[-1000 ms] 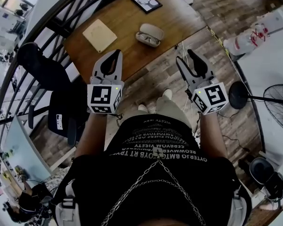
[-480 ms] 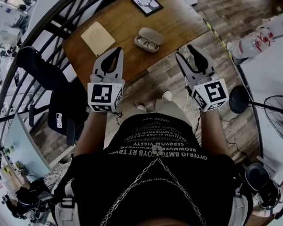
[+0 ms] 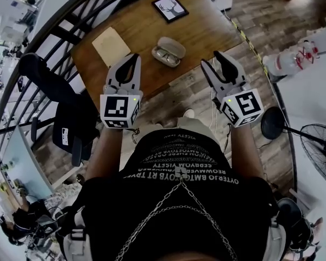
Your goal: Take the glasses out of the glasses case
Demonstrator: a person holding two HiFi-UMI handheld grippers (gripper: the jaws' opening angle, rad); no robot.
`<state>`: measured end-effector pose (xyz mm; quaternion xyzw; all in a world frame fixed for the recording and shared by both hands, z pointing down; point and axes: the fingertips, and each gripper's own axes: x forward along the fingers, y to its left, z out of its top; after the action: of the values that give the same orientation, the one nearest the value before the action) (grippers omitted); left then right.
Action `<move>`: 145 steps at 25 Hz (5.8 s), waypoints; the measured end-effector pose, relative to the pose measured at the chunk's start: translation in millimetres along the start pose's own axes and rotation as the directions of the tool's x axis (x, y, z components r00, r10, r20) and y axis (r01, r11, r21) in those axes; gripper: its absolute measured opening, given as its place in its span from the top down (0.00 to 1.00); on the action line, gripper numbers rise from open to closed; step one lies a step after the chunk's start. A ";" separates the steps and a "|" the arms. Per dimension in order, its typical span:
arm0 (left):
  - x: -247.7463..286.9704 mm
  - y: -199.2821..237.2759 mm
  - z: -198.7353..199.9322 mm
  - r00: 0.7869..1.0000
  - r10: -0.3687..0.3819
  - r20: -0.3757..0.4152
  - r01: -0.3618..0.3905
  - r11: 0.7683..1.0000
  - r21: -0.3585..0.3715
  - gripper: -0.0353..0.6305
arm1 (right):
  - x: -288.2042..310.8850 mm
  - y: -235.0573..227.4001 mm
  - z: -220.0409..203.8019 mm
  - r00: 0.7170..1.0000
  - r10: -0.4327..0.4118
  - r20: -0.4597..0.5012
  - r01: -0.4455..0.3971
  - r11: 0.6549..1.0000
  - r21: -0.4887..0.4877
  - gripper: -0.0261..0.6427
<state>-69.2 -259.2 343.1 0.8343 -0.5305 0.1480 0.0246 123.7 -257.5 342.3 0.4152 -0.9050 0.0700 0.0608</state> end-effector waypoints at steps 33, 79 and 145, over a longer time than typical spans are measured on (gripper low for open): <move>28.1 -3.9 -21.2 0.979 0.191 -0.073 -0.194 0.980 -0.042 0.91 | 49.8 -40.3 -24.1 0.976 0.213 -0.036 -0.212 0.977 0.030 0.69; 154.5 112.8 -117.9 0.977 -0.044 -0.208 0.021 0.993 -0.112 0.91 | 231.9 -7.8 -235.3 0.864 0.212 -0.457 -0.121 0.968 0.219 0.71; 85.8 68.1 -81.9 0.988 0.090 -0.127 -0.108 0.984 -0.141 0.91 | 187.0 -17.8 -216.1 0.843 0.182 -0.507 -0.161 0.983 0.086 0.92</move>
<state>-114.3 -348.0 436.8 0.7923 -0.5784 0.1595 0.1106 27.3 -369.7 587.5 0.3002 -0.8880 0.2012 0.2843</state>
